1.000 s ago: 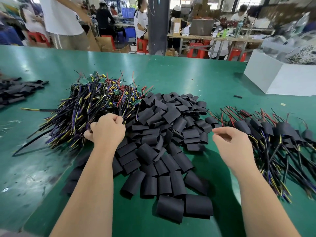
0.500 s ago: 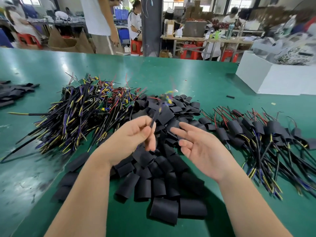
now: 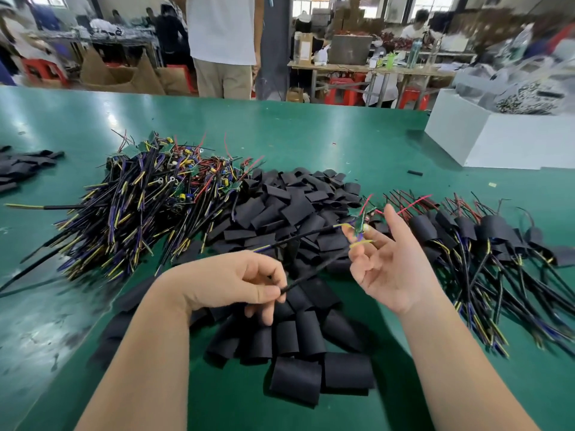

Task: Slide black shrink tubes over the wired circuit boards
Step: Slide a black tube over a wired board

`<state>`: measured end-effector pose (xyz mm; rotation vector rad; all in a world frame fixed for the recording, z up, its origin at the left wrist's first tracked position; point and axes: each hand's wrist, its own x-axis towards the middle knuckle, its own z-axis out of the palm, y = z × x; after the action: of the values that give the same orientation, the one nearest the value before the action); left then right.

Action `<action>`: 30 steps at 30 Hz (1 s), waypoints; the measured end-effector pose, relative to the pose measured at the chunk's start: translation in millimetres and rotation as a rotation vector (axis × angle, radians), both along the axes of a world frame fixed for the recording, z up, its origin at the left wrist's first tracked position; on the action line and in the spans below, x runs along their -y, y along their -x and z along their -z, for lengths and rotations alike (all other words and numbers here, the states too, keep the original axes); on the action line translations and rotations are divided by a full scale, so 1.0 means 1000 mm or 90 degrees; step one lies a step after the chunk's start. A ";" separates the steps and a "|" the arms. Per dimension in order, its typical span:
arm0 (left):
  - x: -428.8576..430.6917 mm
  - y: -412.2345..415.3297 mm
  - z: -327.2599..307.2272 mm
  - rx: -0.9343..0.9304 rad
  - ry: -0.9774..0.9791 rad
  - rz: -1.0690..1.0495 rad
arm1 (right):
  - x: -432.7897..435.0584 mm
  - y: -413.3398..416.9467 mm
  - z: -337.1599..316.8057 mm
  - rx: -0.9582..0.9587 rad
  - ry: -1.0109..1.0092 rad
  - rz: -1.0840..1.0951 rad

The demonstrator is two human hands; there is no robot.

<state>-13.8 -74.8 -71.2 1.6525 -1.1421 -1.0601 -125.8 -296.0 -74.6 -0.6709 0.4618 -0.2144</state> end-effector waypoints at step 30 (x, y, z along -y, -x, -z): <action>0.076 -0.011 -0.007 0.581 0.107 -0.538 | -0.004 0.006 -0.004 0.134 0.160 -0.081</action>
<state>-3.0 -150.5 -64.4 2.2160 -0.8258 0.3640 -131.6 -291.7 -70.8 -0.9107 0.1895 -0.2216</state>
